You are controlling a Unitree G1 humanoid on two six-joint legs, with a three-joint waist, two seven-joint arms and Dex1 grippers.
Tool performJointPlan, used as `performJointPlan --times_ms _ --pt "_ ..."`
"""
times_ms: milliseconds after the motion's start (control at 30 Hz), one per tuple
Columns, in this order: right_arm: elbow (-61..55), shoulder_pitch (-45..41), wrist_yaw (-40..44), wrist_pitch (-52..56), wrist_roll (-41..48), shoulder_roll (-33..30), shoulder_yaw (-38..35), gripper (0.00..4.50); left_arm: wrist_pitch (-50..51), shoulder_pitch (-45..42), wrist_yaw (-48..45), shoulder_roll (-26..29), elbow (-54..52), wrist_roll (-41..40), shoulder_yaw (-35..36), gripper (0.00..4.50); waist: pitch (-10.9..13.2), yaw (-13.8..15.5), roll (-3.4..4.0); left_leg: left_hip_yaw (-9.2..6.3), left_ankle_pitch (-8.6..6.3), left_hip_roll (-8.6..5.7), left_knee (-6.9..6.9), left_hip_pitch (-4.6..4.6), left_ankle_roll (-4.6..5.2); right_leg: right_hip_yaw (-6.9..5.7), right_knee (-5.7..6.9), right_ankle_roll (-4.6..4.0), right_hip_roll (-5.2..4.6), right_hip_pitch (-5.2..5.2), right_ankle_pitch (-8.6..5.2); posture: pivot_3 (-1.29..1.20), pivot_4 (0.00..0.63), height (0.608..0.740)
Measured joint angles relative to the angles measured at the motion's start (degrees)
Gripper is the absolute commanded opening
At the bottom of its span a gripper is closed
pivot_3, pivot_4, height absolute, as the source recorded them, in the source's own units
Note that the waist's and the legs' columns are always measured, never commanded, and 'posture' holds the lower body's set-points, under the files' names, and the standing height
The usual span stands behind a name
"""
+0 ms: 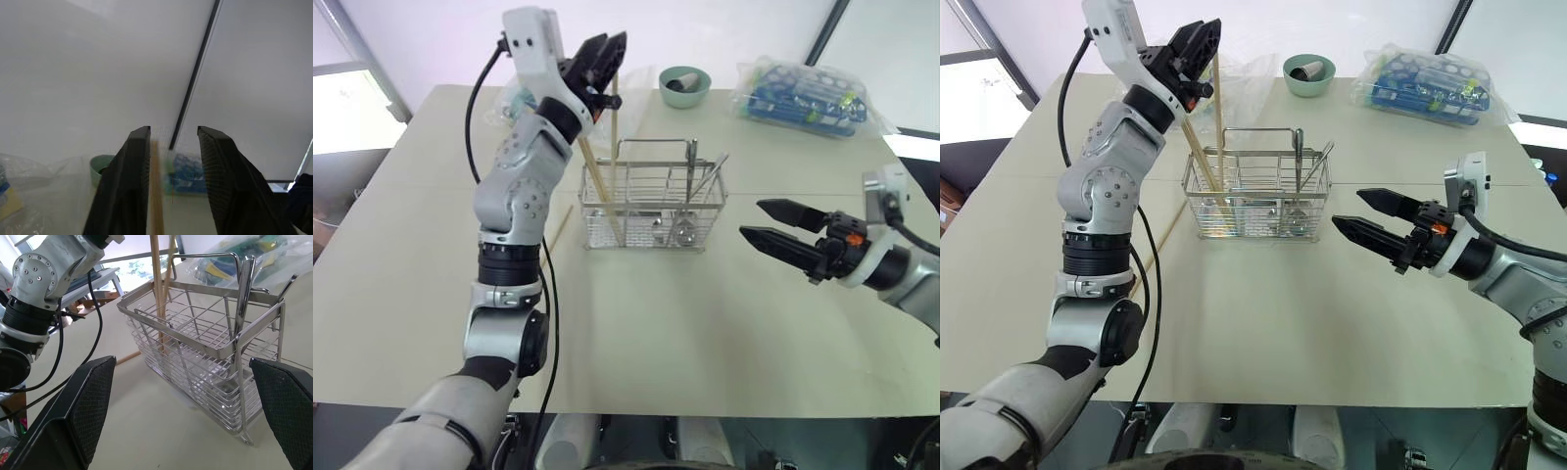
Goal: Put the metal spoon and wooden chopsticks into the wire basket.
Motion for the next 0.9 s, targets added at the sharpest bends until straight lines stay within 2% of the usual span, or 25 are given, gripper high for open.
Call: performJointPlan --times_ms 100,233,367,400,500,567,767,900 --pt "0.1 -0.1 0.0 0.0 0.0 0.0 0.1 4.50 0.2 0.0 0.2 0.3 -2.1 -0.2 0.2 4.47 0.0 0.0 0.00 0.00 0.00 -0.01 0.00 0.00 0.01 0.00 -0.01 0.00 -0.01 0.02 0.00 0.00 0.150 0.697" --pt "0.6 -1.2 0.2 0.0 -0.1 0.0 0.4 4.50 4.7 -1.8 3.9 3.8 -3.5 -3.9 5.2 4.47 0.0 -0.3 0.01 0.00 0.00 0.04 -0.01 0.01 0.01 0.00 0.02 0.00 0.05 -0.03 0.00 0.00 0.150 0.697" --pt "1.9 -1.7 0.7 -0.1 -0.4 0.0 0.8 4.50 8.8 -6.5 8.5 11.5 -1.2 -4.8 11.2 4.47 0.0 -0.2 0.02 0.00 0.00 0.07 -0.02 0.05 0.01 0.01 0.04 0.00 0.19 -0.02 0.00 0.00 0.150 0.697" --pt "2.1 -1.9 1.0 -0.1 -0.6 0.0 1.1 4.50 10.6 -6.9 9.3 16.0 0.8 -2.4 10.6 4.47 0.0 -0.2 0.02 0.01 0.00 0.06 -0.02 0.07 0.01 0.02 0.05 0.00 0.23 -0.02 0.00 0.00 0.150 0.697" --pt "2.8 -2.1 1.5 -0.4 -1.0 0.0 1.7 4.50 17.6 -6.4 10.1 24.9 6.4 4.9 5.9 4.47 0.0 -0.1 0.04 0.02 0.00 0.04 -0.01 0.11 0.00 0.06 0.11 0.00 0.25 0.00 0.00 0.00 0.150 0.697" --pt "3.0 -2.6 1.9 -0.6 -1.4 0.0 2.7 4.50 23.4 -4.4 9.1 27.2 8.4 7.1 3.0 4.47 0.0 0.2 0.05 -0.01 0.00 0.01 0.00 0.11 0.00 0.07 0.09 0.00 0.24 0.01 0.00 0.00 0.150 0.697" --pt "4.1 -3.9 2.6 -0.9 -2.5 0.0 3.7 4.50 37.0 3.1 3.6 26.5 9.0 9.2 -7.5 4.47 0.0 0.0 -0.01 -0.05 -0.07 0.00 -0.03 -0.03 -0.12 0.07 0.05 0.00 0.15 -0.10 0.00 0.00 0.150 0.697" --pt "4.4 -4.0 2.7 -0.9 -2.6 0.0 3.8 4.50 40.0 5.3 0.8 24.0 6.1 9.2 -9.7 4.47 0.0 -0.1 0.00 -0.05 -0.06 0.06 -0.10 -0.04 -0.16 0.09 0.10 -0.02 0.06 -0.16 0.00 0.00 0.150 0.697"
